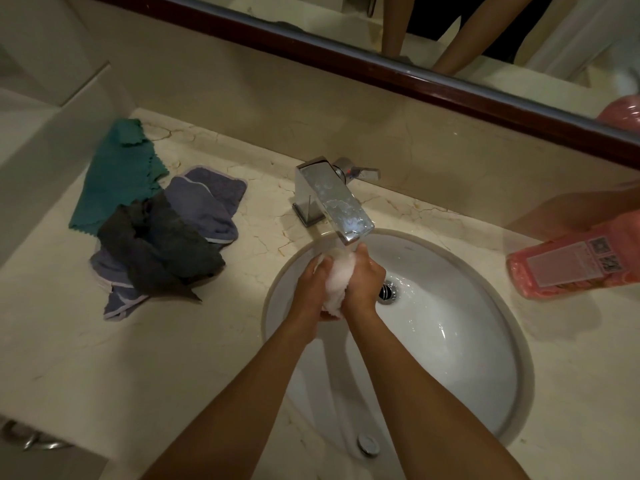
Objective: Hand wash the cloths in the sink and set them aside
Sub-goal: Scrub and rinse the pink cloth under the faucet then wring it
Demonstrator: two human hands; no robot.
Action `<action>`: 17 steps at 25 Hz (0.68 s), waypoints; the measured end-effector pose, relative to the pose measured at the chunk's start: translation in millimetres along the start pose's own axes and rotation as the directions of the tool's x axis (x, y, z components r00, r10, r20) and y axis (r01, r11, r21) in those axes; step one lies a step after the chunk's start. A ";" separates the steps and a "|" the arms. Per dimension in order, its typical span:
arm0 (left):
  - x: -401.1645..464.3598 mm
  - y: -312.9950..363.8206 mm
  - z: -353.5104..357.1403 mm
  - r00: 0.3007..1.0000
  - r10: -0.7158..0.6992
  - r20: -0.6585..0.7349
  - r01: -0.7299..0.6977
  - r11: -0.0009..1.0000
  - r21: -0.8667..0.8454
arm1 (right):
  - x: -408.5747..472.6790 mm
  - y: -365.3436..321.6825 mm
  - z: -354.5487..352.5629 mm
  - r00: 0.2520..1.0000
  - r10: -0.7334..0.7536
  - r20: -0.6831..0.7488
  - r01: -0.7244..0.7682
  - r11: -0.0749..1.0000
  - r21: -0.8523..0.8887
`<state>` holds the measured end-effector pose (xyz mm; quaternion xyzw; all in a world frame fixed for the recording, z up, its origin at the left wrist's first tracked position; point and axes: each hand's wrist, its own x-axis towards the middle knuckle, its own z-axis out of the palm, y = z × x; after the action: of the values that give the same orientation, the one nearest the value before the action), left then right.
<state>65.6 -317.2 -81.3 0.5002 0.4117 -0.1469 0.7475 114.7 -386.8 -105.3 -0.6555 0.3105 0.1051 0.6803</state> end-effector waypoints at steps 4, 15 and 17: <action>6.2 3.1 0.7 0.999 0.017 -0.036 -0.021 0.995 -0.097 | -1.2 0.7 -0.5 0.997 -0.008 0.070 0.011 0.998 -0.055; 9.3 -27.2 9.9 0.953 0.289 -0.092 -0.303 0.923 -0.237 | -0.9 -3.7 -12.5 0.906 0.277 0.321 -0.378 0.871 0.315; 8.9 -13.5 11.4 0.988 0.124 -0.097 -0.151 0.923 -0.353 | 0.8 4.6 -13.2 0.927 0.196 0.320 -0.295 0.908 0.298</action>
<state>67.9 -331.5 -94.7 0.3879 0.4223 0.0018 0.8193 109.0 -399.1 -108.8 -0.4610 0.3045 0.2279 0.8017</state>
